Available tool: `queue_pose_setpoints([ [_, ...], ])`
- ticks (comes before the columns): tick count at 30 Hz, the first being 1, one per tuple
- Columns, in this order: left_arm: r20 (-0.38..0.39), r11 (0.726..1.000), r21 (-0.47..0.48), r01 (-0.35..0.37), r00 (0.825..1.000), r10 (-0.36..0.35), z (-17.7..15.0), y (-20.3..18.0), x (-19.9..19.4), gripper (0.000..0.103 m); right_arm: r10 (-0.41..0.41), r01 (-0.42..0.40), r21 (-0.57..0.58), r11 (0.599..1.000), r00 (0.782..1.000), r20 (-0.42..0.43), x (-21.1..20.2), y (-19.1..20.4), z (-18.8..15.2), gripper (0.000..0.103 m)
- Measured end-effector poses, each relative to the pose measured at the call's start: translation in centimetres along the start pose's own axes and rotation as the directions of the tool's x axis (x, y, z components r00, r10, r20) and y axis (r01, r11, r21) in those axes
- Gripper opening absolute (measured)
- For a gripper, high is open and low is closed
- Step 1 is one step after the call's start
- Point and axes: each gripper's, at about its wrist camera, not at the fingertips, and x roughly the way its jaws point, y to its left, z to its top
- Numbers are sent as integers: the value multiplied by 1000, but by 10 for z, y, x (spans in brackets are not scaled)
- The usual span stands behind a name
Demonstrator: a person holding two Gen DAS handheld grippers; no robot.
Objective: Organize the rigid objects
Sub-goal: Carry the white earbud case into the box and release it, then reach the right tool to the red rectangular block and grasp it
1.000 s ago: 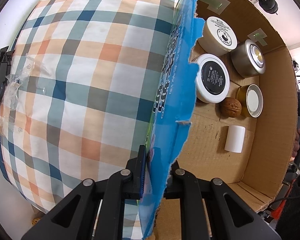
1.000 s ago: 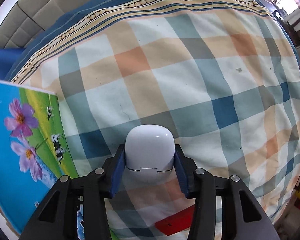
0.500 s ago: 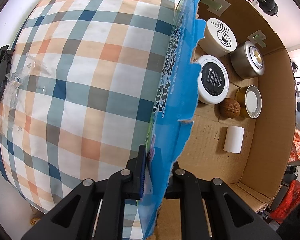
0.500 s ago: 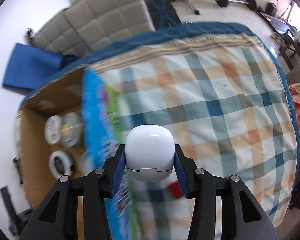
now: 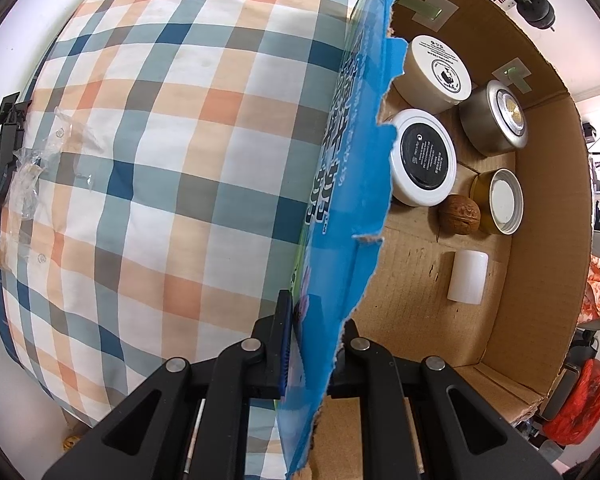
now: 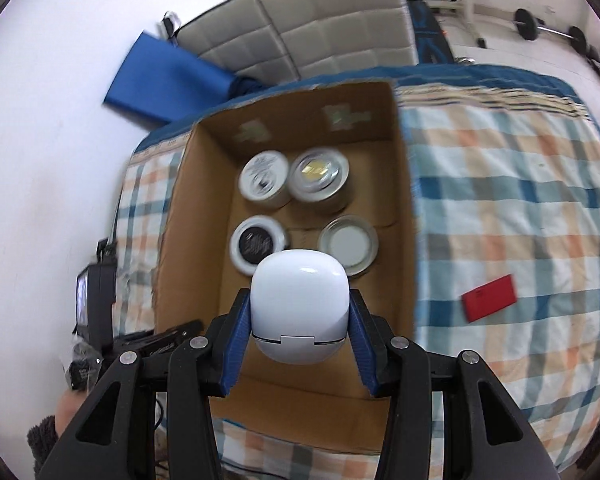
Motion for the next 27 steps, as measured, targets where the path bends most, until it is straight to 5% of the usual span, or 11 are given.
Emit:
queue_pose_setpoints([
  [18, 2, 1000, 5, -4, 1000, 4, -1, -3, -2, 10, 85, -87, -11, 996, 989, -120, 67, 25, 2, 50],
  [22, -1, 1000, 7, -7, 1000, 7, -2, -5, -4, 9, 81, -84, -14, 996, 987, -139, 73, 27, 3, 75],
  [27, 3, 1000, 6, -4, 1000, 4, -1, -6, -6, 9, 59, -61, -10, 998, 990, -130, 70, 24, 5, 84],
])
